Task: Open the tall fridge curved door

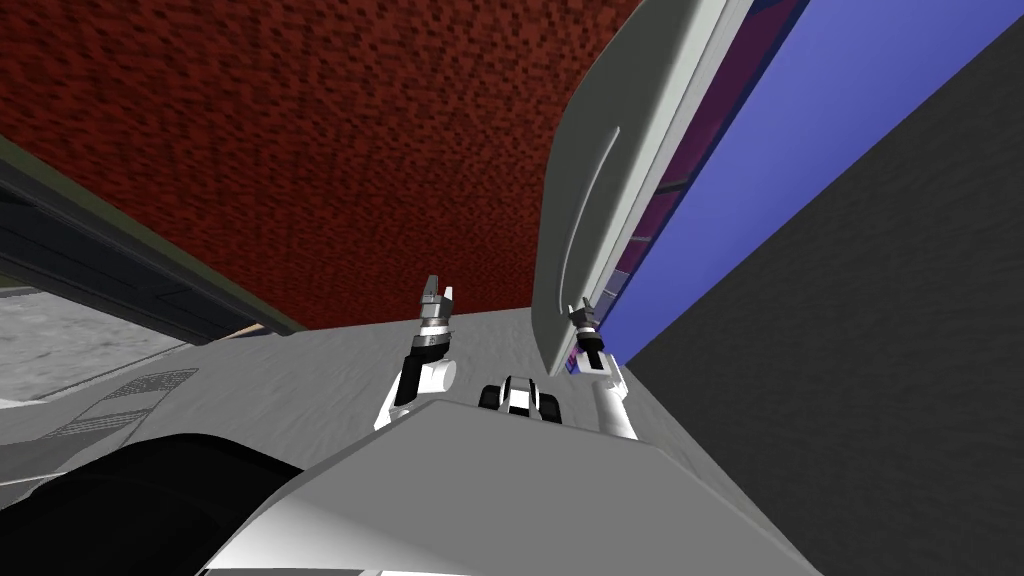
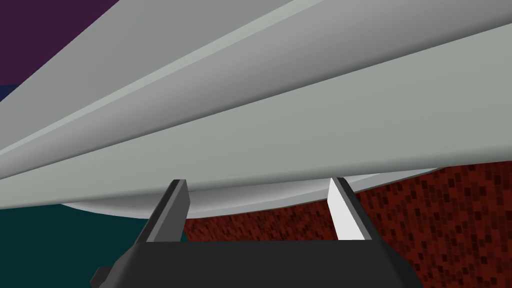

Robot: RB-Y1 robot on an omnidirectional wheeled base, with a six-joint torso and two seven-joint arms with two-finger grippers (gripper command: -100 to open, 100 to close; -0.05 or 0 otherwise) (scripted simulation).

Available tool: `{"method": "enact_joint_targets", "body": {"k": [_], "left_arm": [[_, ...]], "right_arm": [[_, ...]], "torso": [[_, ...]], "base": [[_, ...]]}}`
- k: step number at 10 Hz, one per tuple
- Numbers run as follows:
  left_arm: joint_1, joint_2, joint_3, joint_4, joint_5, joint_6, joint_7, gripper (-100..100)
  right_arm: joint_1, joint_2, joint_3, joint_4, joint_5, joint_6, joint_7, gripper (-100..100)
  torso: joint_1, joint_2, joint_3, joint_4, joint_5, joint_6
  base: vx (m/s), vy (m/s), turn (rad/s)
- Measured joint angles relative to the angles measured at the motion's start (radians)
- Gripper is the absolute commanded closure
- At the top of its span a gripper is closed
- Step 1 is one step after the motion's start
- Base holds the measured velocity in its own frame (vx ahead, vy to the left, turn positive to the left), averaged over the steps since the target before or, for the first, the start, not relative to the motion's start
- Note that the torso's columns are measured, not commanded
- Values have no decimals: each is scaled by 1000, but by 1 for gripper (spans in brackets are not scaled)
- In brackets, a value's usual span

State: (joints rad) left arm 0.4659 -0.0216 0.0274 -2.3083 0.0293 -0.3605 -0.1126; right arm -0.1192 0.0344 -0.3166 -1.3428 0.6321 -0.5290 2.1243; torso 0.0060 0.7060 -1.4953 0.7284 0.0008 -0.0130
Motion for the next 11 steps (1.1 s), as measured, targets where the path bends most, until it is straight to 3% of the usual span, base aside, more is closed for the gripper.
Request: {"method": "enact_joint_targets", "body": {"k": [4, 11], "left_arm": [[0, 0, 0, 0, 0, 0, 0, 0], [0, 0, 0, 0, 0, 0, 0, 0]], "right_arm": [[7, 7, -41, -18, -19, 30, 30, 100], [0, 12, -105, -39, -49, 61, 79, 100]], "torso": [[-5, -2, -2, 1, 0, -3], [-6, 8, 4, 1, -1, 4]], "base": [[47, 371, -96], [25, 288, -58]]}}
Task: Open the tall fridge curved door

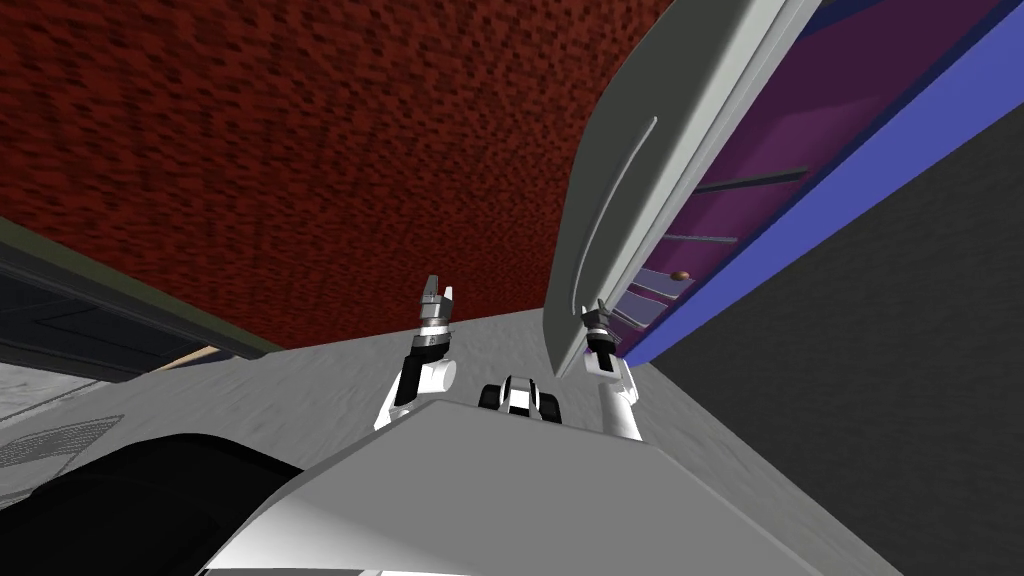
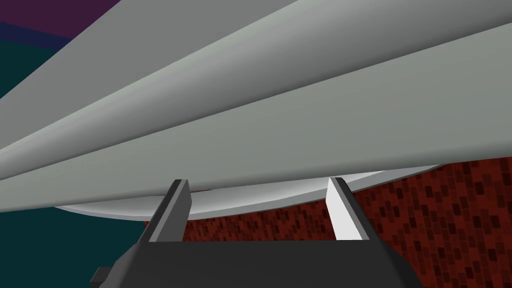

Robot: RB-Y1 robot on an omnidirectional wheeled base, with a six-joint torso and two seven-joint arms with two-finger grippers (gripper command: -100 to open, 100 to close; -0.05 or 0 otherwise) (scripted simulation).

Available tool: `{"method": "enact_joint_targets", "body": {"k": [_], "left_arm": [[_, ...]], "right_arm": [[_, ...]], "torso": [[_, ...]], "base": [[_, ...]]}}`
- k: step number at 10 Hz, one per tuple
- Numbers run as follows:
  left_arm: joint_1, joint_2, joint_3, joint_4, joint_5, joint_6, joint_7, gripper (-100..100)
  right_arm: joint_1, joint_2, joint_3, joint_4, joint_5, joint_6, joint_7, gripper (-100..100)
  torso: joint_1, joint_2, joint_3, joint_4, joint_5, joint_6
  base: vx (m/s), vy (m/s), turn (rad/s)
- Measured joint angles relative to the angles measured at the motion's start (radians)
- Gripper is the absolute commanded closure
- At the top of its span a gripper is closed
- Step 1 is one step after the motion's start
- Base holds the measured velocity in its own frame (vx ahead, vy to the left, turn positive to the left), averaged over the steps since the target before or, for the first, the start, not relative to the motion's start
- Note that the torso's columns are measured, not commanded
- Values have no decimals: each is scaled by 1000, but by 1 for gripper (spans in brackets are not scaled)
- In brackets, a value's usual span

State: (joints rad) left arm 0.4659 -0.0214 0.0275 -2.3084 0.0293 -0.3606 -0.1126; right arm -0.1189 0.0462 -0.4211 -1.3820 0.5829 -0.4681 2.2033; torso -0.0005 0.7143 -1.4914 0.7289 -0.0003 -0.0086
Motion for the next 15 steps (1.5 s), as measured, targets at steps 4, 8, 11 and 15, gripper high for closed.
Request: {"method": "enact_joint_targets", "body": {"k": [4, 8, 11, 15], "left_arm": [[0, 0, 0, 0, 0, 0, 0, 0], [0, 0, 0, 0, 0, 0, 0, 0], [0, 0, 0, 0, 0, 0, 0, 0], [0, 0, 0, 0, 0, 0, 0, 0]], "right_arm": [[3, 2, -24, -16, -15, 0, 13, 100], [13, 4, -72, -33, -39, 14, 46, 100], [16, 4, -104, -33, -56, 16, 63, 100], [10, 4, -144, -40, -76, 23, 91, 100]], "torso": [[-1, 5, 4, 2, -1, 2], [1, 0, 0, 3, 2, 0], [-7, 0, 0, 5, 1, -2], [-7, 6, 4, 4, 0, 1]], "base": [[65, 216, -74], [115, 342, -74], [94, 312, -53], [94, 294, -51]]}}
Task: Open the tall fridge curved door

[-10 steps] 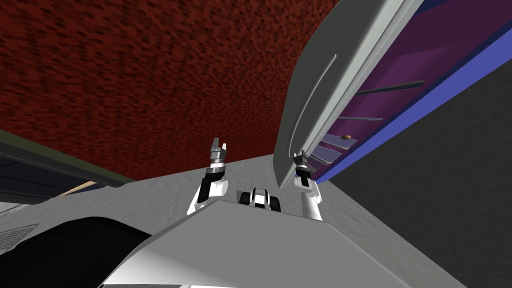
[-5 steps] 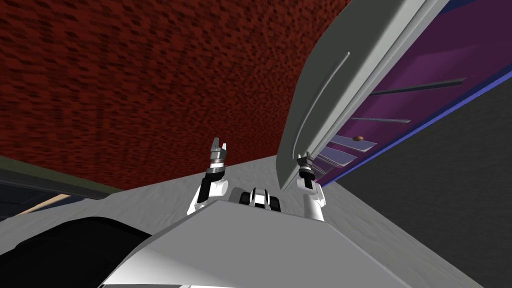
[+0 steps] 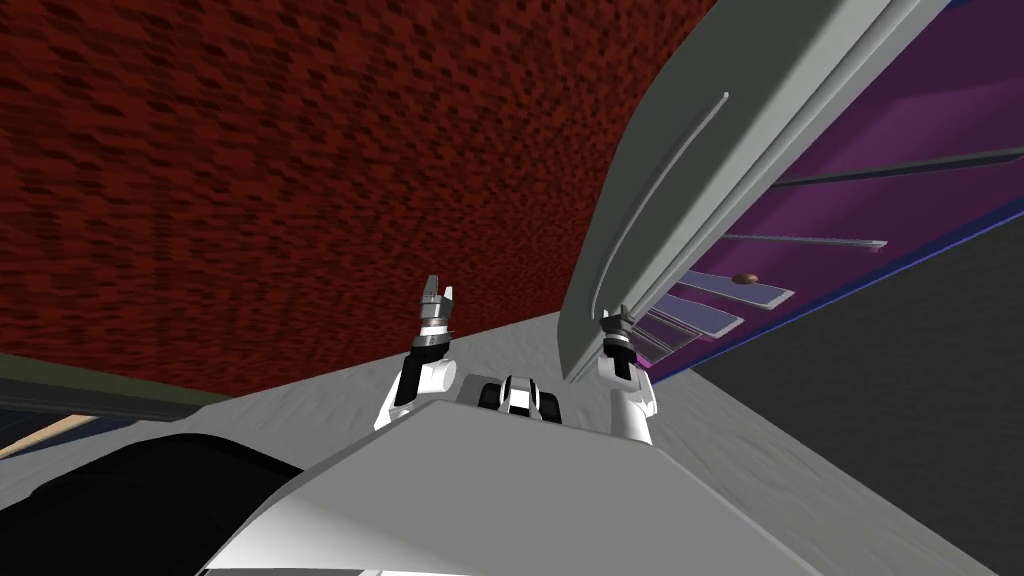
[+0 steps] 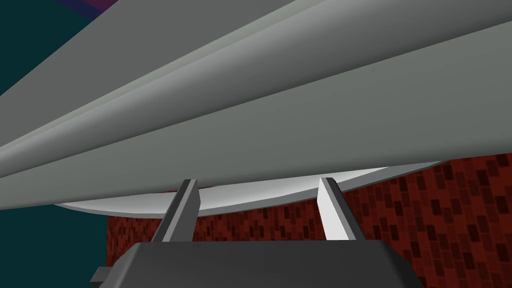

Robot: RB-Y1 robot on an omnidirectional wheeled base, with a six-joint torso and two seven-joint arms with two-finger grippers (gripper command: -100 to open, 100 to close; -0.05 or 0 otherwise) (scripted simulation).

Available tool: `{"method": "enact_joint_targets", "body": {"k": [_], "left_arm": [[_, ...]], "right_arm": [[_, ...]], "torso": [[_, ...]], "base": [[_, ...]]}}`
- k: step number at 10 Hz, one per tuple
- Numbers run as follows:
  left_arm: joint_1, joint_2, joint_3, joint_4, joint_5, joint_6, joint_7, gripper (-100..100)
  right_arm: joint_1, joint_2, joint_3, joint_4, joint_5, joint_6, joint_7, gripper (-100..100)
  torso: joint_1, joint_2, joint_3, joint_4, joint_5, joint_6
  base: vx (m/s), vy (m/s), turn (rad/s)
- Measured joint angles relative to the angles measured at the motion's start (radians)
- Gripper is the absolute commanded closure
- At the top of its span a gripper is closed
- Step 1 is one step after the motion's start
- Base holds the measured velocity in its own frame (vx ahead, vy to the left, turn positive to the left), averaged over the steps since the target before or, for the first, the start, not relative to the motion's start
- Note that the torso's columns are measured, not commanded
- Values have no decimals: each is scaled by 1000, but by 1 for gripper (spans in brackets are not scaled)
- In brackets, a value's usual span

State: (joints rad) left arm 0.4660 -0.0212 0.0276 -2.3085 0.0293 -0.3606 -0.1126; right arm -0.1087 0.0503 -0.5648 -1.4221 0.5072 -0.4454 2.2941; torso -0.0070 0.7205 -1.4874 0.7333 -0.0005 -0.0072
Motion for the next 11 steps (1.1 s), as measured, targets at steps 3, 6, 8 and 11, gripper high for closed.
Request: {"method": "enact_joint_targets", "body": {"k": [3, 6, 8, 11], "left_arm": [[0, 0, 0, 0, 0, 0, 0, 0], [0, 0, 0, 0, 0, 0, 0, 0], [0, 0, 0, 0, 0, 0, 0, 0], [0, 0, 0, 0, 0, 0, 0, 0]], "right_arm": [[0, -3, -31, -10, -16, 7, 19, 100], [-2, -1, -58, -14, -29, 13, 39, 100], [0, 0, -71, -17, -38, 8, 42, 100], [2, 0, -104, -21, -53, 11, 60, 100]], "torso": [[5, 2, 2, 0, -1, 2], [1, 5, 3, 0, -1, 3], [2, 6, 4, 1, -1, 5], [2, 2, 1, 1, 0, 0]], "base": [[109, 271, -53], [92, 216, -42], [139, 199, -77], [130, 254, -51]]}}
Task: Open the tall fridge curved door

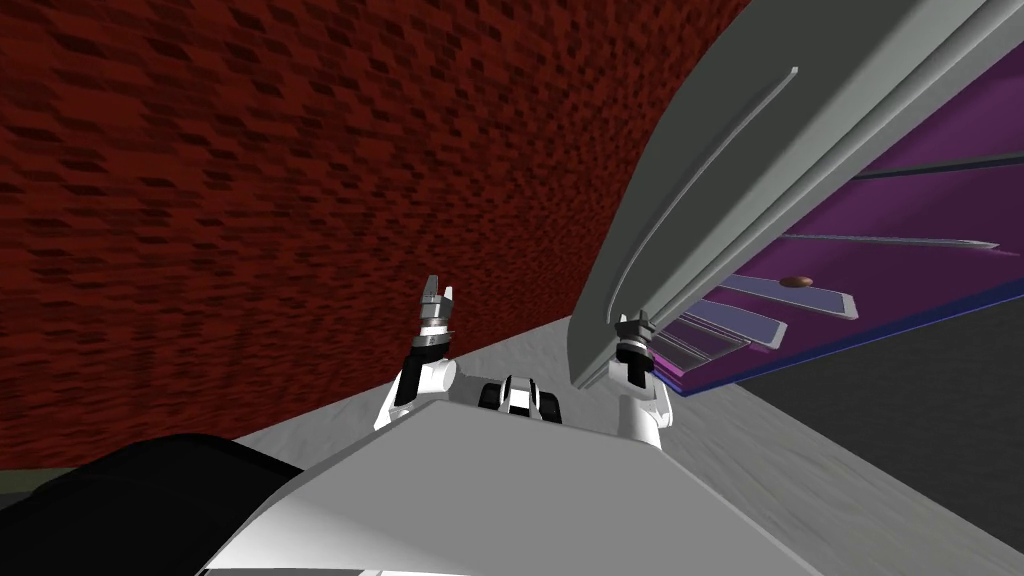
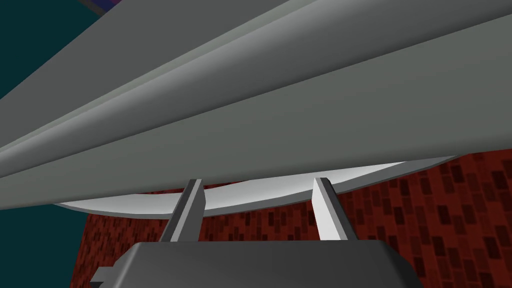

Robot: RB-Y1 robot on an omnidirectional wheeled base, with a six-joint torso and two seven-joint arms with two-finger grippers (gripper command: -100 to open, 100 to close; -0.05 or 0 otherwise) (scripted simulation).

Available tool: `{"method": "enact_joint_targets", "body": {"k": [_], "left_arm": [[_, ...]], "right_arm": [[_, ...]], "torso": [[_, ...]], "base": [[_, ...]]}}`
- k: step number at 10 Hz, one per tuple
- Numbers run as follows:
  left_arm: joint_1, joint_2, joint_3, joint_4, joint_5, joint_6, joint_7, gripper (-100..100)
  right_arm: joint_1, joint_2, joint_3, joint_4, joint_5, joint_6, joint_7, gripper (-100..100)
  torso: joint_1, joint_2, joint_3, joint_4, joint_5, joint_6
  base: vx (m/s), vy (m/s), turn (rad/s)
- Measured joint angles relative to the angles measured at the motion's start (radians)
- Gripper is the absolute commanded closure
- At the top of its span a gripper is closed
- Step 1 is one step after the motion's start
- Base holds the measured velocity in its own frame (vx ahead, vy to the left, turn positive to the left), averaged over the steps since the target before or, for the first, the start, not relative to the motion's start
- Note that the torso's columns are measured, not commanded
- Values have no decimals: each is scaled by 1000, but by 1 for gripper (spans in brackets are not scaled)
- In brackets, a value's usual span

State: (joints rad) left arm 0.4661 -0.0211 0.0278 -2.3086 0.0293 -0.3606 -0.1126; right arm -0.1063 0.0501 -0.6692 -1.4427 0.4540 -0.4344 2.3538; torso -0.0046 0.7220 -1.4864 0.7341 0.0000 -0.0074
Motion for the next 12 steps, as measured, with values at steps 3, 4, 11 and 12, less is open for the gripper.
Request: {"method": "enact_joint_targets", "body": {"k": [3, 4, 11, 12], "left_arm": [[0, 0, 0, 0, 0, 0, 0, 0], [0, 0, 0, 0, 0, 0, 0, 0], [0, 0, 0, 0, 0, 0, 0, 0], [0, 0, 0, 0, 0, 0, 0, 0]], "right_arm": [[-4, 0, -36, -4, -16, 8, 23, 100], [-2, 0, -46, -2, -21, 8, 28, 100], [-13, 0, -131, -9, -59, 12, 80, -100], [-18, -5, -131, -9, -59, 29, 80, -100]], "torso": [[-2, 1, 1, 2, 1, 2], [-4, -2, -1, 2, 1, 0], [-4, 3, 1, 2, 1, 2], [-7, 11, 6, 6, 3, 3]], "base": [[169, 237, -53], [178, 261, -62], [144, 243, -42], [-69, 16, 14]]}}
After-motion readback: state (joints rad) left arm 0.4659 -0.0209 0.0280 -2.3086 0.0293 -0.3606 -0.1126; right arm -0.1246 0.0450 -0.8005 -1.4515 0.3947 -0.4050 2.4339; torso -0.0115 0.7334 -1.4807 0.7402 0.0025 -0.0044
